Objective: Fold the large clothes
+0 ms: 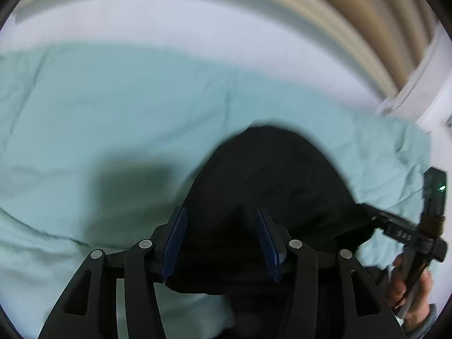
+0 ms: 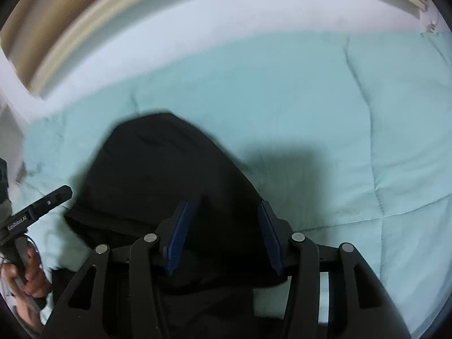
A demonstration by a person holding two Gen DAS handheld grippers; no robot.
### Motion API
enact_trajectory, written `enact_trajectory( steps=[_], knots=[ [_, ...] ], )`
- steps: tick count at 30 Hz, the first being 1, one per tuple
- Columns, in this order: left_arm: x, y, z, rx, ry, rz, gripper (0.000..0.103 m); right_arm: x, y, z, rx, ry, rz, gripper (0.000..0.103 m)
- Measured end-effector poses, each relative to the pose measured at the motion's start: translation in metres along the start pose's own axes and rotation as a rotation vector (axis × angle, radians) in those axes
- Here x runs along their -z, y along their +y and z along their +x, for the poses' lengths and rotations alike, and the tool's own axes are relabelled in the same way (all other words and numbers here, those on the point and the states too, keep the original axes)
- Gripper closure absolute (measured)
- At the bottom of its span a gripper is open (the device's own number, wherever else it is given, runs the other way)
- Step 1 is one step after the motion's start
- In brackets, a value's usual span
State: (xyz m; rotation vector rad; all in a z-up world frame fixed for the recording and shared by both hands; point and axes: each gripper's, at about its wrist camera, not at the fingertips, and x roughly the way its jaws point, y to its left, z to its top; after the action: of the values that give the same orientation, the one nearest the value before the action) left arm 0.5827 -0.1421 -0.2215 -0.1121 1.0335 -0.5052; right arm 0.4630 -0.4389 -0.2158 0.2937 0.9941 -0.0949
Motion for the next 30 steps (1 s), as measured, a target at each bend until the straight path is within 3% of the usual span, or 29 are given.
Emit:
enact_trajectory(
  steps=[3,5,7,9,15,21,25,30],
  knots=[
    [0.021,0.008,0.035,-0.070,0.117,0.025,0.051,0.016,-0.007,0.030,0.058,0.098,-0.023,0.051],
    [0.028,0.012,0.048,-0.104,0.145,0.026,0.044,0.027,-0.015,0.045,0.068,0.136,-0.018,0.045],
    [0.027,0.017,0.048,-0.082,0.149,-0.003,0.044,0.031,-0.029,0.050,0.022,0.146,0.041,0.044],
    [0.023,0.019,0.036,-0.052,0.128,-0.023,0.044,0.028,-0.038,0.048,-0.019,0.152,0.079,0.044],
    [0.007,0.016,-0.031,0.022,-0.053,0.007,0.044,0.013,-0.044,0.007,-0.104,0.095,0.037,0.041],
    [-0.019,0.019,-0.024,0.015,-0.042,0.034,0.044,-0.005,-0.046,-0.007,-0.130,0.066,-0.009,0.040],
    [-0.021,0.030,0.004,0.133,0.046,0.024,0.044,-0.016,-0.042,0.010,-0.183,0.094,-0.002,0.040],
    [-0.024,0.045,0.044,0.270,0.138,-0.026,0.044,-0.024,-0.044,0.051,-0.280,0.190,0.028,0.040]
  ],
)
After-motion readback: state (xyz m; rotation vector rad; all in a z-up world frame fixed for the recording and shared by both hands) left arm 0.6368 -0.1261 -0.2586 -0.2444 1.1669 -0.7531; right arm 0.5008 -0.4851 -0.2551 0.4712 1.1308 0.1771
